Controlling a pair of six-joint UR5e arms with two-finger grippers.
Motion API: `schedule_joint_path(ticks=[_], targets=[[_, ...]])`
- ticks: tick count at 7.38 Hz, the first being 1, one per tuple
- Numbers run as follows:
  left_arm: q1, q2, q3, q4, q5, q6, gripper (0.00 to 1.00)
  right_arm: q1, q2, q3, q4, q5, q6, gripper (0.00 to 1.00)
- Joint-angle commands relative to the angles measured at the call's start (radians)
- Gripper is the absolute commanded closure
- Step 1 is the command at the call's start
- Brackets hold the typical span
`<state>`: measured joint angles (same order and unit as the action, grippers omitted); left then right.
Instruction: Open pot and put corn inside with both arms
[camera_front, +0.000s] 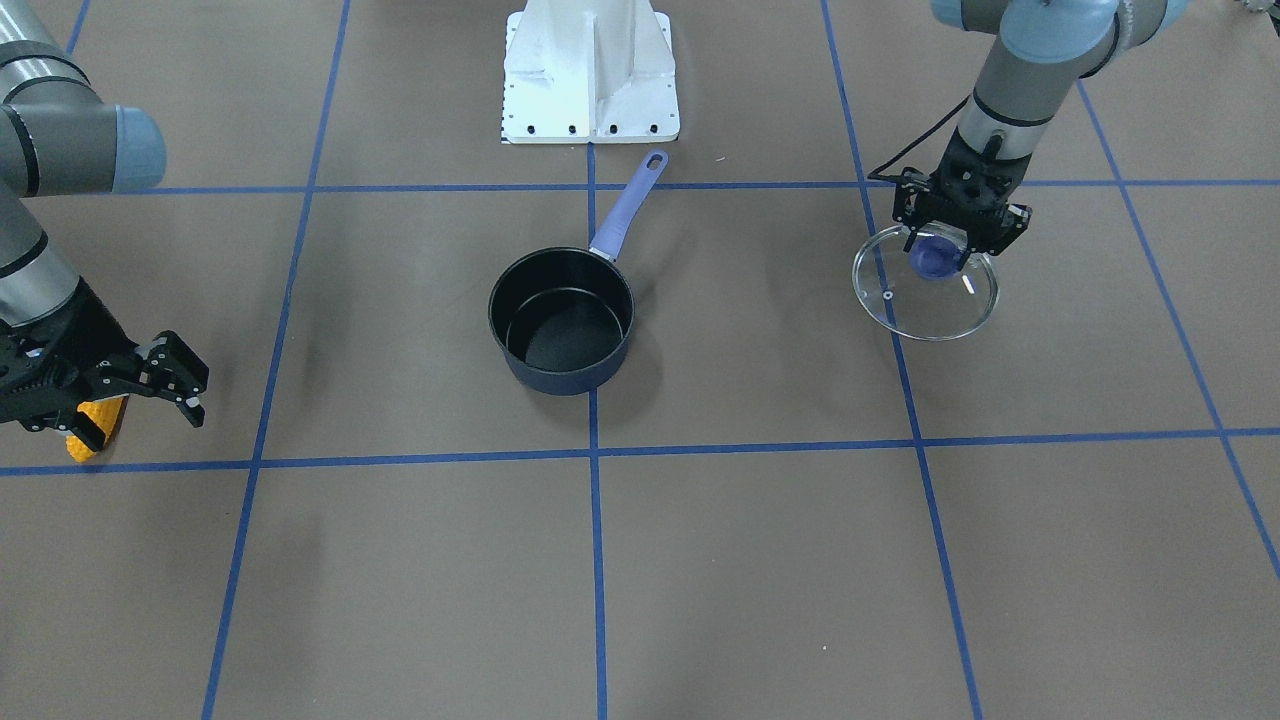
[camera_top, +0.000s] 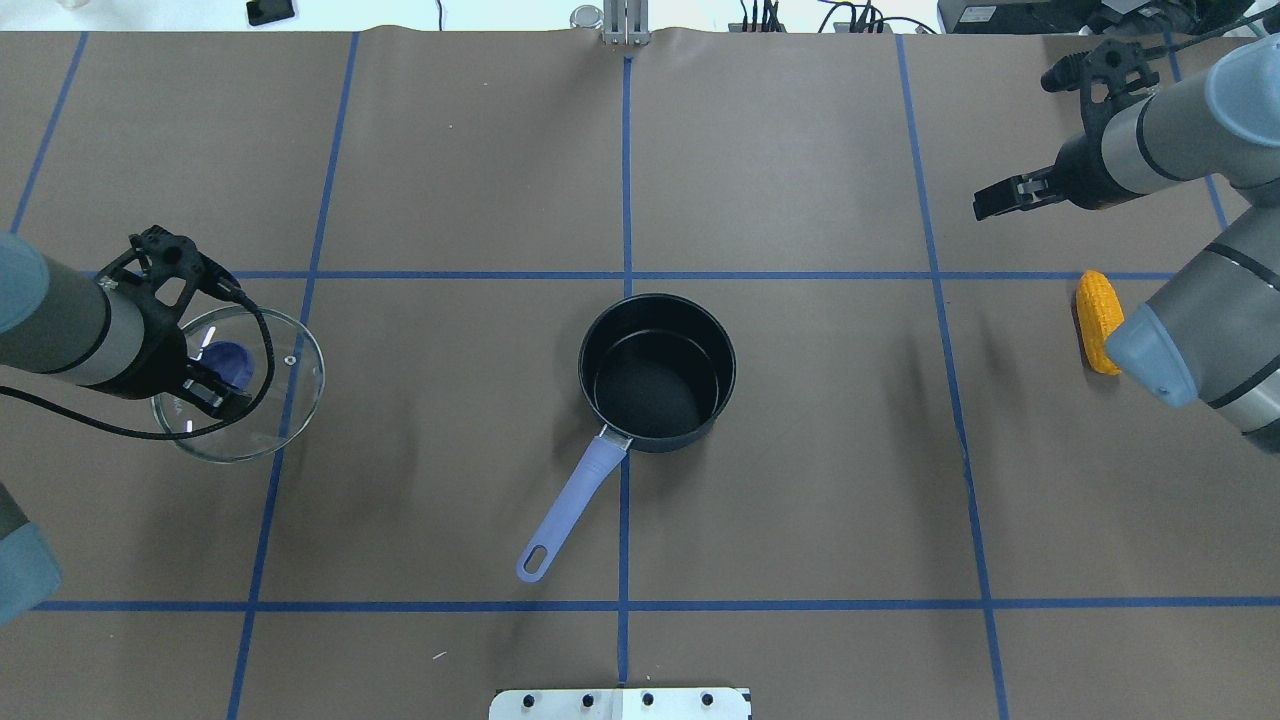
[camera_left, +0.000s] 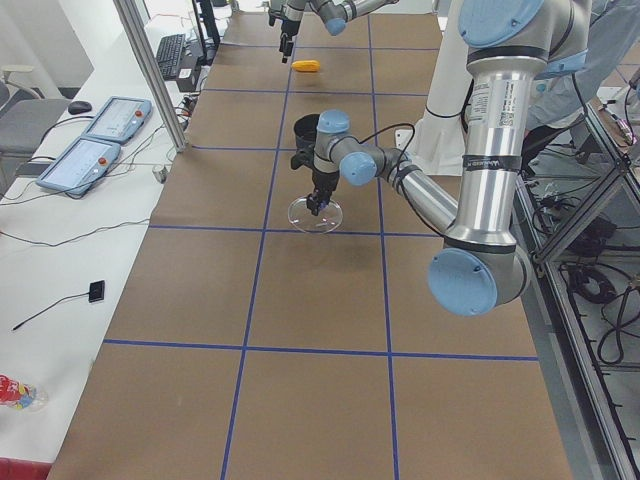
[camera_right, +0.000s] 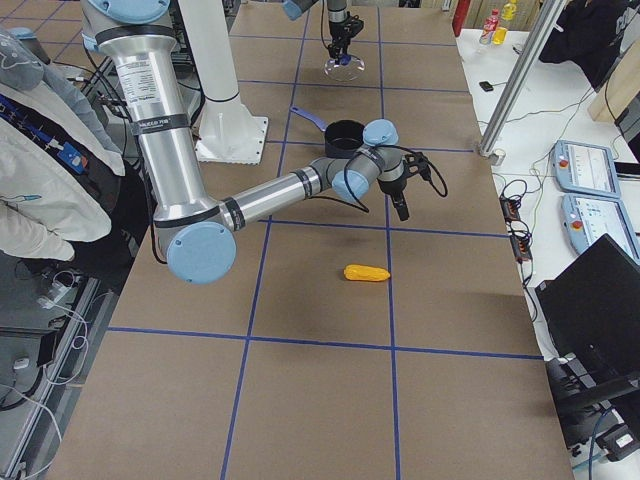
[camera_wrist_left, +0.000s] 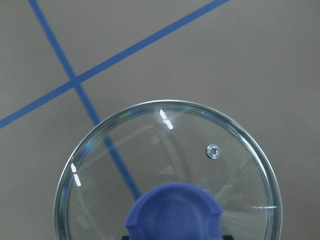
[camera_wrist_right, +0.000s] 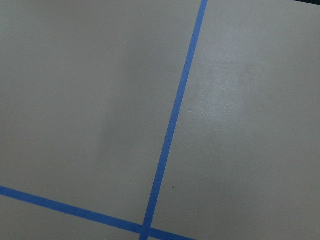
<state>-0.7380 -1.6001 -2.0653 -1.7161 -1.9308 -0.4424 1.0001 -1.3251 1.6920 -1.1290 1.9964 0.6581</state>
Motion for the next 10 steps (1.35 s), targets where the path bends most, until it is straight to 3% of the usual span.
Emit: schedule_joint_path(ticks=[1, 3, 5, 7, 10], targets=[[-0.021, 0.081, 0.112, -0.212, -0.004, 0.065, 0.55, -0.005, 0.0, 0.0, 0.0, -0.005, 0.0, 0.0], [-0.021, 0.086, 0.197, -0.298, -0.016, 0.067, 0.51, -0.005, 0.0, 0.0, 0.0, -0.005, 0.0, 0.0], [-0.02, 0.08, 0.211, -0.3, -0.016, 0.074, 0.32, -0.006, 0.001, 0.0, 0.0, -0.007, 0.0, 0.0], [-0.017, 0.068, 0.234, -0.301, -0.013, 0.076, 0.04, -0.009, 0.001, 0.0, 0.0, -0.007, 0.0, 0.0], [-0.067, 0.062, 0.228, -0.298, -0.051, 0.074, 0.02, -0.008, 0.006, -0.002, -0.003, 0.013, -0.02, 0.0]])
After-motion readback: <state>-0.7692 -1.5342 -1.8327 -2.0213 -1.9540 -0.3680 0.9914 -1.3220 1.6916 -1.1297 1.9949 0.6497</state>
